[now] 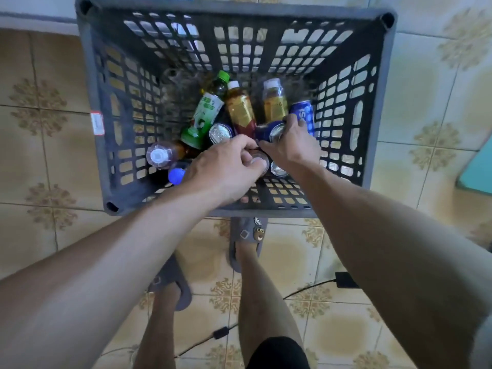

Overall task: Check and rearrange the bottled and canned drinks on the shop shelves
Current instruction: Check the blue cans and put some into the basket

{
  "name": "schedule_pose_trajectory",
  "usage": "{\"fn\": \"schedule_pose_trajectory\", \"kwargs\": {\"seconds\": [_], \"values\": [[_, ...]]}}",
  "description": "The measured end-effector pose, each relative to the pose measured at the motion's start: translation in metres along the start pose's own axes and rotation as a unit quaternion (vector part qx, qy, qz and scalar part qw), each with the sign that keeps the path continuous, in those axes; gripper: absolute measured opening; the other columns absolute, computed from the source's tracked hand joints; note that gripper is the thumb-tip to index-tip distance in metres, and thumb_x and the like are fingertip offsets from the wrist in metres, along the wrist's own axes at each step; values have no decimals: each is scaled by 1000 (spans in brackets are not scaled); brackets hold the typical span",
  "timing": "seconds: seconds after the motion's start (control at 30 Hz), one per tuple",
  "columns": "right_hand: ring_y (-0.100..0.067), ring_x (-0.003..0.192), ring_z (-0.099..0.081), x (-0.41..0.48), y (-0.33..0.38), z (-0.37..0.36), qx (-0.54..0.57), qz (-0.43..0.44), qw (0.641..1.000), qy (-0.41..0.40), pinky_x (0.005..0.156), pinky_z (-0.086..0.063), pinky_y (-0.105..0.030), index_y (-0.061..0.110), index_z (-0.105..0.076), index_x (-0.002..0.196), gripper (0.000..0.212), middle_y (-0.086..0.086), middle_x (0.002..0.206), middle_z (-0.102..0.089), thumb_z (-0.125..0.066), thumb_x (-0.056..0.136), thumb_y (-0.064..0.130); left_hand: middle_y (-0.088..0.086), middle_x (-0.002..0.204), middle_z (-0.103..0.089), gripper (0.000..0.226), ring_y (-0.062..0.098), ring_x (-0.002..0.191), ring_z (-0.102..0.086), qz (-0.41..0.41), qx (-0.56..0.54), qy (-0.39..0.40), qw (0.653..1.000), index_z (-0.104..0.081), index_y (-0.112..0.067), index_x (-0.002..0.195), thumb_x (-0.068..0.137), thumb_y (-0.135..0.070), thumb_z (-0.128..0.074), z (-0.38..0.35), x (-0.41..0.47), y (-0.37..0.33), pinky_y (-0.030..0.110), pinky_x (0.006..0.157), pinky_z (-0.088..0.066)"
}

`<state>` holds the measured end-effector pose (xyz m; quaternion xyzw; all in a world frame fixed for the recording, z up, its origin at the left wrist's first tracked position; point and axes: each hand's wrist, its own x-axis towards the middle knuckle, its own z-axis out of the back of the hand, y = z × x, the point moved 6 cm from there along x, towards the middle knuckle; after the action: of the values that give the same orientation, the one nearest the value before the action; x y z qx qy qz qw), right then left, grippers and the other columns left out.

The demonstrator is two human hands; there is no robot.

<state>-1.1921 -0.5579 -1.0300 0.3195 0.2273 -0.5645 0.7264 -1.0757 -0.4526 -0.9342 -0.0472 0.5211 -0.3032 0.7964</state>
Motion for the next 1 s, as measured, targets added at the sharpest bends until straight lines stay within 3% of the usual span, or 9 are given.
{"fn": "schedule_pose_trajectory", "kwargs": {"seconds": [0.23,0.33,0.47,0.63,0.77,0.9,1.0], "values": [[-33,105,-61,-2,-10,-10,-30,-19,999,27,83,-45,-40,12,-41,134,54,-13,125,-55,-63,94,39,-20,109,-63,33,11,106,-60,13,2,1,1000,-55,-39,124,92,-48,-58,-3,-9,15,34,93,-49],[-29,91,-57,-12,-13,11,-42,-16,999,11,77,-43,-38,13,-45,127,37,-9,109,-53,-55,97,32,-19,109,-63,35,12,106,-60,16,-13,-8,1000,-55,-38,126,93,-48,-59,7,-26,15,32,89,-47],[-23,81,-60,-38,4,49,-55,-2,998,0,74,-53,-38,17,-48,119,28,-5,102,-61,-54,95,30,-20,104,-63,38,12,106,-61,20,-41,-11,999,-55,-36,128,93,-50,-58,25,-65,10,30,83,-44],[-14,64,-49,-108,53,101,-61,12,998,-1,58,-38,-28,15,-48,114,23,0,83,-56,-53,95,27,-22,103,-63,39,14,105,-62,-5,-71,-34,997,-54,-36,130,94,-50,-58,82,-137,1,30,84,-47],[-14,74,-49,-183,121,161,-54,49,997,-14,65,-40,-26,16,-47,128,35,-4,101,-59,-55,96,27,-17,115,-65,38,15,106,-62,-48,-86,-83,992,-53,-36,130,95,-48,-57,159,-210,-1,31,85,-49],[-9,74,-51,-271,213,234,-39,77,994,-73,62,-37,-21,14,-41,144,51,2,95,-58,-60,97,24,-28,94,-57,40,11,99,-61,-87,-137,-133,978,-53,-32,131,95,-48,-57,247,-304,14,32,90,-50],[-23,104,-60,-333,284,269,9,91,991,-101,82,-48,-33,19,-41,146,56,-6,127,-60,-60,95,33,-23,101,-55,45,10,98,-57,-102,-143,-146,974,-49,-31,138,97,-49,-55,302,-373,36,31,87,-47]]}}
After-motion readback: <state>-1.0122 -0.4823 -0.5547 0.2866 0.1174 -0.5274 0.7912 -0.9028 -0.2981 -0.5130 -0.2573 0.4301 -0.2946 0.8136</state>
